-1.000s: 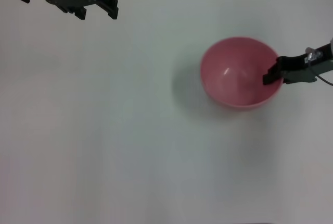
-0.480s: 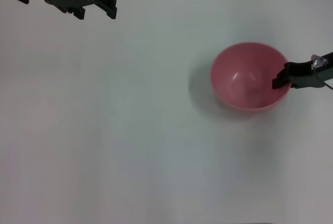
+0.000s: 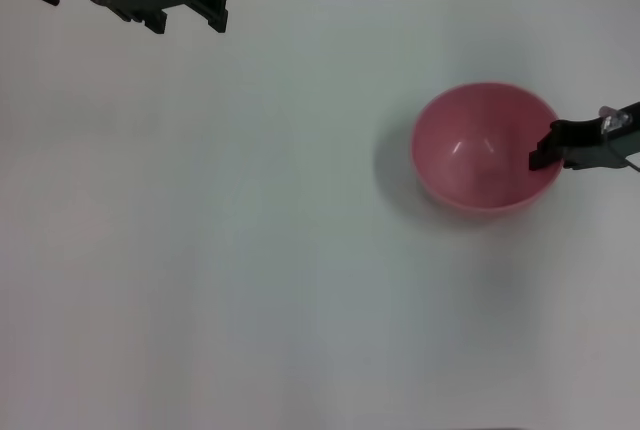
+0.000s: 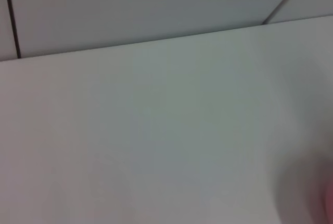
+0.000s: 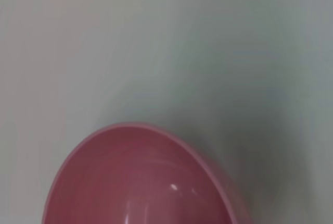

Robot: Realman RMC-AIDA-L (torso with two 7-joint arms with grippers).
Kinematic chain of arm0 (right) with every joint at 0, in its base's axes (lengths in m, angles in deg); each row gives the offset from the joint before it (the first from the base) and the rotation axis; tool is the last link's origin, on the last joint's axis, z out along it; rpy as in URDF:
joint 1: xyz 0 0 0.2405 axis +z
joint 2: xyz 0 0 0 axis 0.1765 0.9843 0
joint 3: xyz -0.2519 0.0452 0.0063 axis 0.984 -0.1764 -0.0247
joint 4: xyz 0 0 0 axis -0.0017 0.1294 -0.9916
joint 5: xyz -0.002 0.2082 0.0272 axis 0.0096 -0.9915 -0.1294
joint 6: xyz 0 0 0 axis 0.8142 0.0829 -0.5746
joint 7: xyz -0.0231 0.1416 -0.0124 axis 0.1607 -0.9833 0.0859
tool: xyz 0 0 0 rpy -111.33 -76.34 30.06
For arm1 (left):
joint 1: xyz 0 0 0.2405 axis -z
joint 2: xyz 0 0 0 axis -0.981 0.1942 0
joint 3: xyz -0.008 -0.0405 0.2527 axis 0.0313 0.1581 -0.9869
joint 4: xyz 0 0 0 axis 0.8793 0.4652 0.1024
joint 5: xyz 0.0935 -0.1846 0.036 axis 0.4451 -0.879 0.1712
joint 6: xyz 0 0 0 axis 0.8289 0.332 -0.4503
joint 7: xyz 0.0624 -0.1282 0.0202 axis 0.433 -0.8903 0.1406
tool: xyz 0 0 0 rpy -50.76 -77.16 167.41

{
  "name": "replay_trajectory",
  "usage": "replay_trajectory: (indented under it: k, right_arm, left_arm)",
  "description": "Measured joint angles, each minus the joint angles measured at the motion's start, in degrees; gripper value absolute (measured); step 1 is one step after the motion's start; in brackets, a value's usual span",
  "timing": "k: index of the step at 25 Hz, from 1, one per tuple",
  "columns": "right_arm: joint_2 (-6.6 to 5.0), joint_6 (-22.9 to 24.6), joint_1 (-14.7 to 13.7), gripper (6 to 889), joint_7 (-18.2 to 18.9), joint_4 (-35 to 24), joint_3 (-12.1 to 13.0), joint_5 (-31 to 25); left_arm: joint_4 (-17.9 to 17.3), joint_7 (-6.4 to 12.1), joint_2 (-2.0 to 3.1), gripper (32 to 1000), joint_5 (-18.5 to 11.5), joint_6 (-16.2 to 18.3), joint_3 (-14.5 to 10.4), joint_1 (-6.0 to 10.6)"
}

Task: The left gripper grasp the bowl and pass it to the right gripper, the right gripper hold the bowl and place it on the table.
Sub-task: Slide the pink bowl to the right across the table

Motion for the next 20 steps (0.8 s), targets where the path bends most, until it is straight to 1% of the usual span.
replay_trajectory:
  k: [7, 13, 17, 20]
  right_arm:
    - [0.02, -0.21, 0.23, 129, -0.04, 0.54, 0.12, 0.09]
    - [0.31, -0.53, 0.27, 127, -0.51, 1.5, 0.07, 2.0]
    - [0.3, -0.98, 0.26, 121, -0.59, 1.99, 0.1, 2.11]
    - [0.14, -0.91, 0.29, 96, -0.62, 1.91, -0.21, 2.08]
  left_arm:
    - [0.05, 0.0, -0.09, 803, -0.03, -0.63, 0.0, 0.0]
    - [0.07, -0.01, -0.13, 804, 0.0, -0.67, 0.0, 0.02]
    - [0.07, 0.0, -0.13, 803, -0.04, -0.67, 0.0, 0.02]
    - [0.07, 0.0, -0.13, 800, -0.04, -0.67, 0.0, 0.01]
